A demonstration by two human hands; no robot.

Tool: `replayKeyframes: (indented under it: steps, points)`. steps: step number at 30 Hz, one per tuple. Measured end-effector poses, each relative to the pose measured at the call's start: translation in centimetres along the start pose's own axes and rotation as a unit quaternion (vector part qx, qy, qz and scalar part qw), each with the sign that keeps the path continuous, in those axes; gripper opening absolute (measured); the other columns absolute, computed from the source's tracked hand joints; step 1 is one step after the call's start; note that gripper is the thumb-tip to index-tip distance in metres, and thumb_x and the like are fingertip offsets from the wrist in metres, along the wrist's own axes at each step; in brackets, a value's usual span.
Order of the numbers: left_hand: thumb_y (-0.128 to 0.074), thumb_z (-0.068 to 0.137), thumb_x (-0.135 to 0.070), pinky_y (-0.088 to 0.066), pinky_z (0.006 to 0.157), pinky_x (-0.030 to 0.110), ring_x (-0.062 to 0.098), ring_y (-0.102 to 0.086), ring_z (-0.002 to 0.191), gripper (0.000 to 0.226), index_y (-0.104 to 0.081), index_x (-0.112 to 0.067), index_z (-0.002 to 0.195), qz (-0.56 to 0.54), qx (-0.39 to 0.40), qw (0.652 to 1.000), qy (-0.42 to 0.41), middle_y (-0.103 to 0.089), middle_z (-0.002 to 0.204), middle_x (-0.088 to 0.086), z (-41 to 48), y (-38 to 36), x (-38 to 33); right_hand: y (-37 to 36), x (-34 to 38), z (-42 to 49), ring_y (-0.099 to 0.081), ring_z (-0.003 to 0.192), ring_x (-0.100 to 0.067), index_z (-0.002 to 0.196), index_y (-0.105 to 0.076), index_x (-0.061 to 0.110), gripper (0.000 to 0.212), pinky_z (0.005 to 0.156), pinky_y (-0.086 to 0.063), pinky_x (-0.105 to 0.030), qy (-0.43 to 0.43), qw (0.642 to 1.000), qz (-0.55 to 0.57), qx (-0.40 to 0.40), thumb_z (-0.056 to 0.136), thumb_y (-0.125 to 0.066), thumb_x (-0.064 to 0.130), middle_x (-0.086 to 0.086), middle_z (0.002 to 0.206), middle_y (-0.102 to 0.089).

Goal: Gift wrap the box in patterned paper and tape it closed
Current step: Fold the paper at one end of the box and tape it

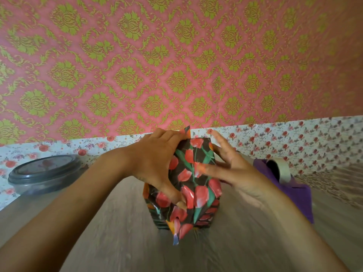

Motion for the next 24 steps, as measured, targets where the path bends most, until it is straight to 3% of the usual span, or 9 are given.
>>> replayKeyframes:
  steps: [3, 5, 7, 9, 12, 14, 17, 21, 24]
  points:
    - [-0.076, 0.043, -0.072, -0.021, 0.115, 0.039, 0.015, -0.012, 0.135, 0.139, 0.006, -0.03, 0.146, 0.021, 0.005, 1.0, 0.008, -0.009, 0.145, -0.015, 0.1, 0.2, -0.4, 6.0, 0.4, -1.6, -0.063, 0.092, 0.005, 0.123, -0.05, 0.038, 0.071, 0.084, -0.048, -0.023, 0.012, 0.99, -0.035, -0.138, 0.058, -0.077, 0.04, 0.018, 0.101, -0.065]
    - [-0.077, 0.043, -0.071, -0.023, 0.114, 0.036, 0.014, -0.012, 0.134, 0.14, 0.008, -0.029, 0.146, 0.012, 0.012, 1.0, 0.014, -0.01, 0.144, -0.013, 0.4, 0.1, -0.4, 13.0, -0.4, -4.2, -0.065, 0.086, -0.005, 0.112, -0.062, 0.025, 0.041, 0.08, -0.051, -0.029, 0.023, 0.928, -0.139, -0.344, 0.072, -0.074, 0.029, 0.01, 0.091, -0.068]
    - [-0.073, 0.035, -0.077, -0.025, 0.114, 0.035, 0.012, -0.012, 0.133, 0.145, 0.009, -0.031, 0.145, 0.006, 0.022, 1.0, 0.014, -0.011, 0.143, -0.013, 0.7, 0.1, 0.0, 18.5, -2.3, -6.7, -0.063, 0.086, -0.019, 0.107, -0.064, 0.016, 0.026, 0.08, -0.05, -0.037, -0.016, 0.849, -0.24, -0.469, 0.083, -0.068, 0.026, 0.0, 0.092, -0.066]
    - [-0.057, 0.017, -0.091, -0.026, 0.113, 0.035, 0.011, -0.013, 0.13, 0.153, 0.011, -0.035, 0.143, 0.013, 0.032, 0.999, 0.004, -0.011, 0.139, -0.015, 1.1, 0.1, 0.1, 21.6, -5.4, -7.7, -0.06, 0.087, -0.025, 0.109, -0.063, 0.009, 0.027, 0.079, -0.045, -0.035, -0.097, 0.829, -0.293, -0.466, 0.09, -0.059, 0.027, -0.01, 0.098, -0.067]
    - [-0.041, 0.005, -0.099, -0.028, 0.112, 0.035, 0.009, -0.014, 0.126, 0.155, 0.013, -0.04, 0.139, 0.02, 0.033, 0.999, -0.001, -0.011, 0.135, -0.018, 1.2, -0.1, 0.6, 22.0, -9.1, -6.4, -0.062, 0.088, -0.025, 0.1, -0.067, 0.004, 0.032, 0.083, -0.047, -0.038, -0.194, 0.872, -0.275, -0.356, 0.092, -0.055, 0.032, -0.013, 0.098, -0.069]
    - [-0.038, 0.006, -0.1, -0.027, 0.113, 0.036, 0.009, -0.014, 0.127, 0.155, 0.012, -0.04, 0.139, 0.014, 0.023, 1.0, -0.005, -0.01, 0.138, -0.017, 1.3, -0.2, 0.6, 21.0, -9.0, -5.9, -0.062, 0.08, -0.019, 0.095, -0.066, 0.007, 0.031, 0.07, -0.047, -0.031, -0.234, 0.886, -0.256, -0.309, 0.089, -0.06, 0.037, -0.006, 0.089, -0.068]
    - [-0.039, 0.006, -0.1, -0.028, 0.113, 0.039, 0.01, -0.014, 0.128, 0.156, 0.011, -0.039, 0.14, 0.013, 0.007, 1.0, -0.002, -0.011, 0.139, -0.016, 1.1, -0.2, 0.8, 21.0, -8.8, -5.4, -0.06, 0.068, -0.017, 0.101, -0.057, 0.007, 0.032, 0.059, -0.045, -0.027, -0.195, 0.89, -0.138, -0.387, 0.076, -0.076, 0.012, -0.007, 0.084, -0.064]
    - [-0.038, 0.006, -0.1, -0.026, 0.113, 0.04, 0.009, -0.012, 0.127, 0.156, 0.012, -0.038, 0.14, 0.01, -0.005, 1.0, -0.004, -0.01, 0.139, -0.017, 1.1, -0.5, 0.8, 20.7, -10.8, -6.3, -0.062, 0.073, -0.02, 0.099, -0.059, 0.0, 0.032, 0.07, -0.053, -0.035, -0.145, 0.844, 0.094, -0.507, 0.071, -0.073, -0.002, -0.01, 0.086, -0.066]
    - [-0.038, 0.007, -0.101, -0.026, 0.113, 0.041, 0.009, -0.01, 0.128, 0.156, 0.012, -0.039, 0.141, -0.001, -0.008, 1.0, -0.001, -0.009, 0.139, -0.018, 1.0, -0.3, 0.8, 20.0, -11.2, -7.0, -0.046, 0.038, -0.005, 0.075, -0.057, 0.007, 0.011, 0.038, -0.038, -0.015, -0.098, 0.808, 0.256, -0.521, 0.076, -0.055, -0.004, 0.005, 0.046, -0.055]
Point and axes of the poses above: each hand's wrist, its own z-axis towards the middle knuckle, its own y-axis out of the back of the hand, x = y × z, the point moved 7 cm from there along z, towards the middle knuckle
